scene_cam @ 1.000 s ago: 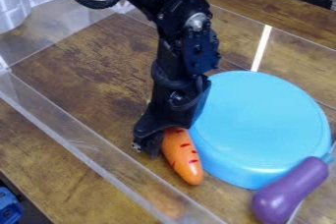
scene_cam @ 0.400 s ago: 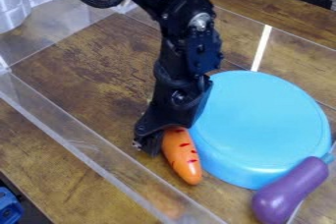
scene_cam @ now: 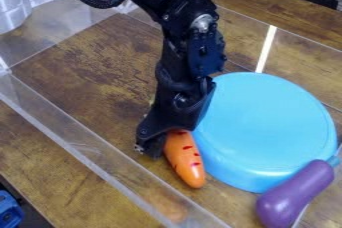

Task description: Put the carrot on the blue tray

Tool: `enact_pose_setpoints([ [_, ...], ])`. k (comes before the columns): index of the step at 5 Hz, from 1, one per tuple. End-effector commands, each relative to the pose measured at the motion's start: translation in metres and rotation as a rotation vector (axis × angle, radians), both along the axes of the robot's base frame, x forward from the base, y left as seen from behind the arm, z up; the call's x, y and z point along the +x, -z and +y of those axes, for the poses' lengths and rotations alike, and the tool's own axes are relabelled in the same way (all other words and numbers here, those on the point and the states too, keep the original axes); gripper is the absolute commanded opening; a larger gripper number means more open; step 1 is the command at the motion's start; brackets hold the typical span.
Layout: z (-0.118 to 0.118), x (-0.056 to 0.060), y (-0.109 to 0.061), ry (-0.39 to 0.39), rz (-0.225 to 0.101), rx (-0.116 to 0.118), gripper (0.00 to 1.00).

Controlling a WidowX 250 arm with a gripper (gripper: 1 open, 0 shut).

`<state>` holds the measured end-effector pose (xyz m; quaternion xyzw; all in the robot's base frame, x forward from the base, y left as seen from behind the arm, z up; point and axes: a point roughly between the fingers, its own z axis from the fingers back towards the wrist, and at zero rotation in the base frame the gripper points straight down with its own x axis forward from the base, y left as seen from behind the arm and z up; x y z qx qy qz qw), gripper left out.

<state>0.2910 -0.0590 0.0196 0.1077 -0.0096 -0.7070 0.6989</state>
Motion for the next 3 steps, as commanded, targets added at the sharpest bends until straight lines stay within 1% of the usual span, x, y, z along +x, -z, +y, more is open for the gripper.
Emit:
enact_pose_setpoints([
  [1,-0.0039,0.0114,-0.0059,-0.017,-0.052,-0.033,0.0],
  [3,-0.0116,0.0186,-0.0053,-0.002,-0.046,-0.037,0.0],
])
